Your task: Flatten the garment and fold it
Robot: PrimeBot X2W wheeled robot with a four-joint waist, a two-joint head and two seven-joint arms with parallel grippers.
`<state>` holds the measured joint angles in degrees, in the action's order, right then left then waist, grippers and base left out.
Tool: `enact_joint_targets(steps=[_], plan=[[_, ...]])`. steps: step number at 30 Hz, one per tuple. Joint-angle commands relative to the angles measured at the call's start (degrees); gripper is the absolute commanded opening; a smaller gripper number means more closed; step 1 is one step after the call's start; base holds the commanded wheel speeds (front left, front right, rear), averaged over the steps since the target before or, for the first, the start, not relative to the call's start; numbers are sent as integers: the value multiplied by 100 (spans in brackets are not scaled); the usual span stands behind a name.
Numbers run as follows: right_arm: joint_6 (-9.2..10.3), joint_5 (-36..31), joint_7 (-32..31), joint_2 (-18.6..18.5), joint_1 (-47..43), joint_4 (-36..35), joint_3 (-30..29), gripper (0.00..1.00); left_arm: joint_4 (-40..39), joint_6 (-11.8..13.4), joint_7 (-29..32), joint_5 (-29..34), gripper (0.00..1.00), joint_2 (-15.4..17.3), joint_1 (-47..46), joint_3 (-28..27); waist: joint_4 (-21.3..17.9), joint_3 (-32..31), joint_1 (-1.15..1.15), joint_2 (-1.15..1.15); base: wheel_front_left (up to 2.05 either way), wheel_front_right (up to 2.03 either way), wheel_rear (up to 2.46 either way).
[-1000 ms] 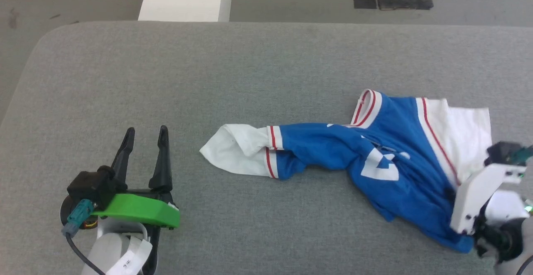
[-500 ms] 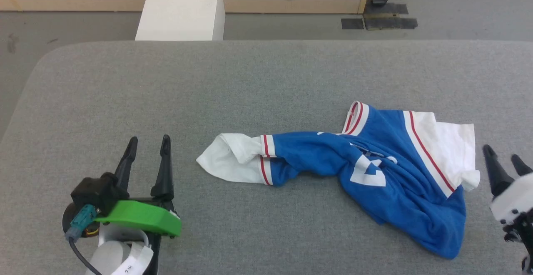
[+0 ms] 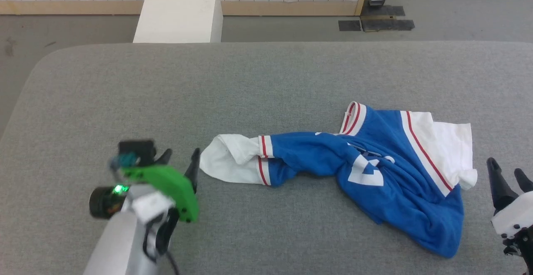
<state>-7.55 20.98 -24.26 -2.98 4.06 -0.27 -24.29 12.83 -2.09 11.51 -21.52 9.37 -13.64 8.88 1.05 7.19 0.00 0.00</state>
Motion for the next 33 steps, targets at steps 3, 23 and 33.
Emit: enact_joint_targets(steps=[3,23,33], plan=[[6,-34,-27,10,87,-36,78,100,417,72,1171,-128,100,97,-654,203,-47,151,0,0,0,0,0],[6,-127,-54,10,361,-177,160,100,1961,-102,3901,-77,0,128,-1930,1027,-407,842,0,0,0,0,0],[6,-288,-58,10,477,-72,153,100,1363,-170,3238,-358,0,168,-1865,751,-301,747,0,0,0,0,0]])
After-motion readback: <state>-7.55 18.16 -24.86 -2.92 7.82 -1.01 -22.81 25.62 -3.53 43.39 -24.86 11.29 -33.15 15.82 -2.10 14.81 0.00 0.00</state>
